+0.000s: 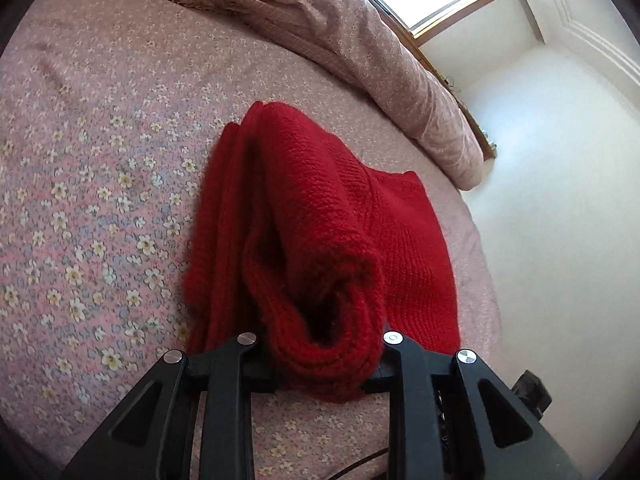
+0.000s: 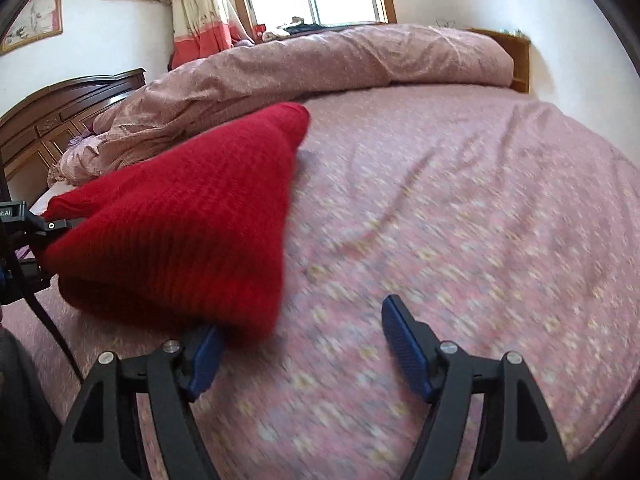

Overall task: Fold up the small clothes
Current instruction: 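Press and straighten the folded cardigan bundle with the left tool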

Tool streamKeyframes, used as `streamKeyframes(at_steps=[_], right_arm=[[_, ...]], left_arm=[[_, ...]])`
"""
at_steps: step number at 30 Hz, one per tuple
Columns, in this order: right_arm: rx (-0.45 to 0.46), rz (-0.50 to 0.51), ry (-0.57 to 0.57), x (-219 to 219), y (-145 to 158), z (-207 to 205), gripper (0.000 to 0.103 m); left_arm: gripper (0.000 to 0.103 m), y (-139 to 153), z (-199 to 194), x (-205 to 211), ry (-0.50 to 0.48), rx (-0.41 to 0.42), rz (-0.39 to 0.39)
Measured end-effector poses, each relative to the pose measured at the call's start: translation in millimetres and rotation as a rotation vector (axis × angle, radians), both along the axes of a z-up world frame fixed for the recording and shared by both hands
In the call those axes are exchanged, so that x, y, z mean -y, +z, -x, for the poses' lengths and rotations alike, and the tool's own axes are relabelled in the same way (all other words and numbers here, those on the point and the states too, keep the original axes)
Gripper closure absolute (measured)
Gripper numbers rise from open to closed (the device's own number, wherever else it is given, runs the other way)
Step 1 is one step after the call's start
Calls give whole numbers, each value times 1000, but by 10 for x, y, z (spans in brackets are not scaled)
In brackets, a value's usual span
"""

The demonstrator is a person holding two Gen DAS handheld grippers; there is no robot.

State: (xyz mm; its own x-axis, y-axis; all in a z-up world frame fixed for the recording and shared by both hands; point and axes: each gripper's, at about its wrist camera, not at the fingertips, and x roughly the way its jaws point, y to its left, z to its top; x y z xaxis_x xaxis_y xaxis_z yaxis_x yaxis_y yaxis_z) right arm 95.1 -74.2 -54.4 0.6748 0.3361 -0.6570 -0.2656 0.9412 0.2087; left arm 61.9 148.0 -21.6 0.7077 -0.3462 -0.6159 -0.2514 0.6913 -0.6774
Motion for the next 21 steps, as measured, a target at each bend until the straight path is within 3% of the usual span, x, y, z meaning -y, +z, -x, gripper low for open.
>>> streamKeyframes(at_steps=[7,10,14,17,21], right_arm=[[14,99,-11,-10,91,182,26],[-47,231,-179,164,16,205,43],[-102,4,-238,509,137,61,44],[-46,-50,-197,450,366,-48,44],[51,-52,-102,200,661,-169,44]], left_arm=[[83,119,110,22,-10,16,-67],[81,132,14,-16,-6,10,-36],[71,122,-3,-105,-15,13,42],[61,88,63,-226,-5,30,128],[55,40,64,-371,7,52,254]])
